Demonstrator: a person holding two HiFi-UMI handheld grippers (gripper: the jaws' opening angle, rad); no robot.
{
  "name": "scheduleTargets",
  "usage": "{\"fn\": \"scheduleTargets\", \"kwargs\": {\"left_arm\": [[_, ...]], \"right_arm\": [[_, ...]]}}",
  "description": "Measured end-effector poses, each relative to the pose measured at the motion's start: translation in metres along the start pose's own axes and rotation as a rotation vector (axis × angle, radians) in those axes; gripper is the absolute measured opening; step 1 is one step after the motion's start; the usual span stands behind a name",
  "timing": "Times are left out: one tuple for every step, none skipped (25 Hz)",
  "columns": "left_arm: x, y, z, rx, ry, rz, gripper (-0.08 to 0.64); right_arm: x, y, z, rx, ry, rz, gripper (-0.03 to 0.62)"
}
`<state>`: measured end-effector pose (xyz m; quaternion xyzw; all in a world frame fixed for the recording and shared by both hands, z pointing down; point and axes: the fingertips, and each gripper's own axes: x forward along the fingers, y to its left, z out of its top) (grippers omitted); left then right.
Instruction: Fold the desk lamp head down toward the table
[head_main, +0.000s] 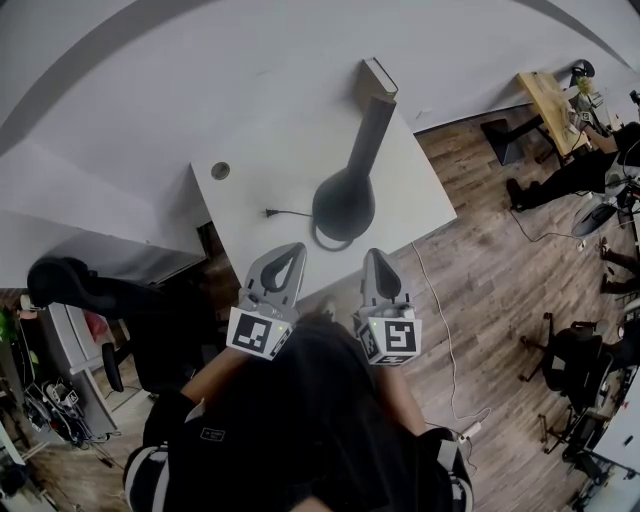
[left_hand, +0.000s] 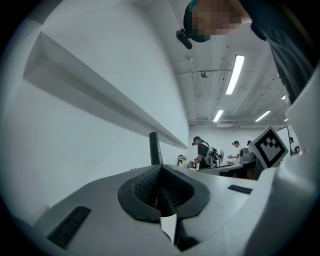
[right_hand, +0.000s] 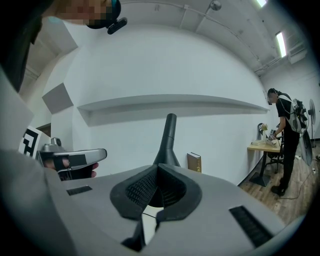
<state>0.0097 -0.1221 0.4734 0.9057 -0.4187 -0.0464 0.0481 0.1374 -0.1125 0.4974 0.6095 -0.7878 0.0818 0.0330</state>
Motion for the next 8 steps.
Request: {"fn": "scheduleTargets", "kwargs": {"left_arm": [[0.0002, -0.0003, 0.0012, -0.01, -0.004, 0.002, 0.025], [0.0004, -0.0004, 0.0026, -0.019, -0.009, 0.004, 0.025], [0.0003, -0.0005, 0.0036, -0.022, -0.012, 0.005, 0.025], [0.0001, -0.0005, 0.0043, -0.022, -0.014, 0.004, 0.025], [-0.0001, -0.0005, 0.0049, -0.021, -0.015, 0.004, 0.025], [-0.0004, -0.0005, 0.0055, -0.019, -0.017, 0.003, 0.025], [-0.0006, -0.0004, 0.0059, -0.017, -0.018, 0.003, 0.025], [-0.0008, -0.0004, 0.0064, -0.015, -0.019, 0.002, 0.025]], "right_arm": [[0.0001, 0.0001, 0.0, 0.0, 0.001, -0.001, 0.012], [0.0002, 0.0001, 0.0004, -0.001, 0.003, -0.003, 0.012], [0.0003, 0.0, 0.0012, -0.002, 0.005, -0.007, 0.012], [0.0004, 0.0003, 0.0019, -0.002, 0.006, -0.009, 0.012], [0.0003, 0.0008, 0.0018, -0.002, 0.007, -0.008, 0.012], [0.0002, 0.0014, 0.0011, -0.002, 0.007, -0.007, 0.012], [0.0002, 0.0019, 0.0004, -0.002, 0.006, -0.005, 0.012], [0.0001, 0.0024, -0.0003, -0.002, 0.005, -0.004, 0.012]]}}
